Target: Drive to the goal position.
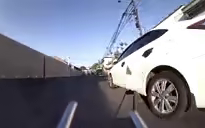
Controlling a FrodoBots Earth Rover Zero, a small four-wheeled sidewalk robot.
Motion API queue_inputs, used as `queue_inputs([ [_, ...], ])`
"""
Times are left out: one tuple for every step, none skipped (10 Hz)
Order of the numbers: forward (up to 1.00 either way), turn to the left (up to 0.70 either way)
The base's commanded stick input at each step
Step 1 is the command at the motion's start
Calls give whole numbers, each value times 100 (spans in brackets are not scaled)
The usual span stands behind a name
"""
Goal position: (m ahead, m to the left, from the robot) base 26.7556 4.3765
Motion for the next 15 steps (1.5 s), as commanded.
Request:
queue_inputs([
  [85, 0],
  [85, 0],
  [85, 0],
  [85, 0],
  [85, 0],
  [85, 0],
  [85, 0],
  [85, 0],
  [85, 0],
  [85, 0],
  [85, 0],
  [85, 0],
  [85, 0],
  [85, 0],
  [85, 0],
])
